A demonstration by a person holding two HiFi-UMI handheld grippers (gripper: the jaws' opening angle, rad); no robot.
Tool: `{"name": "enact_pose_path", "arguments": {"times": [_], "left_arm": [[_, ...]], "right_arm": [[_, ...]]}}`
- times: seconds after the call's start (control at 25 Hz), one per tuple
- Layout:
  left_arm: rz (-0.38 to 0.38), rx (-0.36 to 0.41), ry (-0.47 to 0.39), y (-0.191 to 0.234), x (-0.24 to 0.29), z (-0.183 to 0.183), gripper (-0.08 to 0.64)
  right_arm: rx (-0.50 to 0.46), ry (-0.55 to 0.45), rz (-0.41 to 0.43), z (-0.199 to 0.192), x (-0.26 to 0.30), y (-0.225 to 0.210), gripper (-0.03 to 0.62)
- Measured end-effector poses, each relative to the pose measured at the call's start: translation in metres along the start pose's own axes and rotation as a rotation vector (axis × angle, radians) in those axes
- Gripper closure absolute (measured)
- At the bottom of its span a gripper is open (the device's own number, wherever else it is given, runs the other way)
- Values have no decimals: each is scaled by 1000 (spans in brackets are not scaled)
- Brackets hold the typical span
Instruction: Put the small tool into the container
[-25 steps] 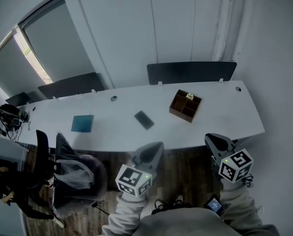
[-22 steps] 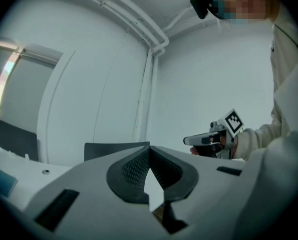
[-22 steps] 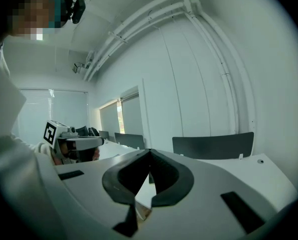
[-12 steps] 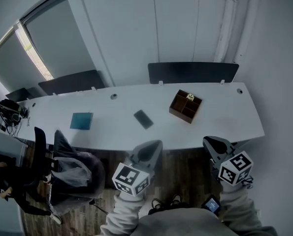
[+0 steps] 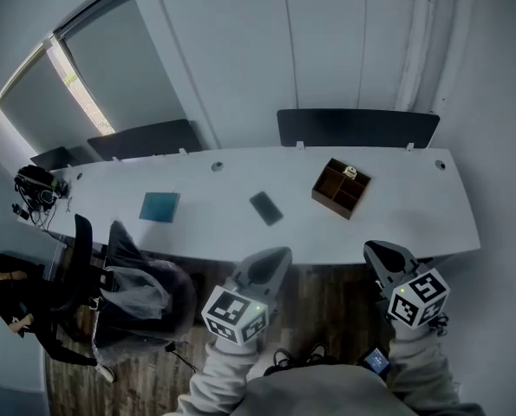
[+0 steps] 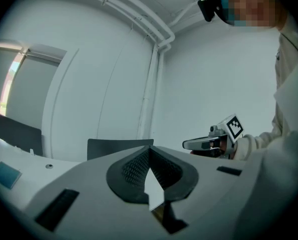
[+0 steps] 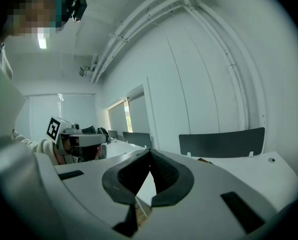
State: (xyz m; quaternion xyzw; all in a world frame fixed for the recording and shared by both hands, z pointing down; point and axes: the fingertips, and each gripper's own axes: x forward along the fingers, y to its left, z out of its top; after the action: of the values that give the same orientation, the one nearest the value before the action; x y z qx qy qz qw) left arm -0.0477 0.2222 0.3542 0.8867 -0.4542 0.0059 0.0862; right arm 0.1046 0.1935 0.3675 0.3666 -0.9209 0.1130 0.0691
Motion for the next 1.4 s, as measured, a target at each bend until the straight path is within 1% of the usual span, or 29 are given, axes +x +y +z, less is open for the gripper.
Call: {"name": "enact_pose_path", "arguments": {"times": [0.08, 0.16, 0.28, 0.4, 0.52, 0.72, 0.84, 0.92, 1.0, 1.04, 1.12, 1.24, 1.32, 1.4], "left_arm": [[-7, 3, -9, -10, 7, -2, 558], [-19, 23, -20, -18, 15, 0, 558], [-29, 34, -27, -21, 22, 8, 558], [-52, 29, -33, -31, 33, 13, 558], [-84, 69, -31, -48, 46, 16, 558], [-88, 77, -34, -46, 62, 28, 558], [-119, 125, -34, -48, 66, 36, 558], [-109, 143, -43, -42, 65, 40, 558], [-89, 131, -53, -31, 65, 42, 558], [-92, 122, -58, -28, 66, 42, 558], [-131, 117, -69, -28, 71, 40, 558], [-200, 159, -75, -34, 85, 37, 558], [-222, 169, -81, -30, 99, 31, 558], [-231, 151, -93, -19, 113, 24, 558]], "right_arm": [[3, -4, 4, -2, -2, -8, 571], [8, -7, 8, -4, -6, -16, 571], [17, -17, 7, -5, -18, -27, 571], [26, -43, -25, -1, -34, -43, 571], [35, -67, -60, 2, -50, -61, 571], [44, -60, -81, -3, -73, -78, 571], [72, -52, -93, -9, -79, -95, 571], [81, -56, -104, -10, -80, -105, 571], [76, -64, -105, -7, -76, -109, 571], [70, -67, -100, -5, -73, -110, 571], [54, -69, -84, -4, -65, -109, 571], [37, -62, -71, -7, -51, -111, 571], [30, -54, -81, -12, -42, -120, 571], [32, -32, -95, -20, -33, -133, 571]]}}
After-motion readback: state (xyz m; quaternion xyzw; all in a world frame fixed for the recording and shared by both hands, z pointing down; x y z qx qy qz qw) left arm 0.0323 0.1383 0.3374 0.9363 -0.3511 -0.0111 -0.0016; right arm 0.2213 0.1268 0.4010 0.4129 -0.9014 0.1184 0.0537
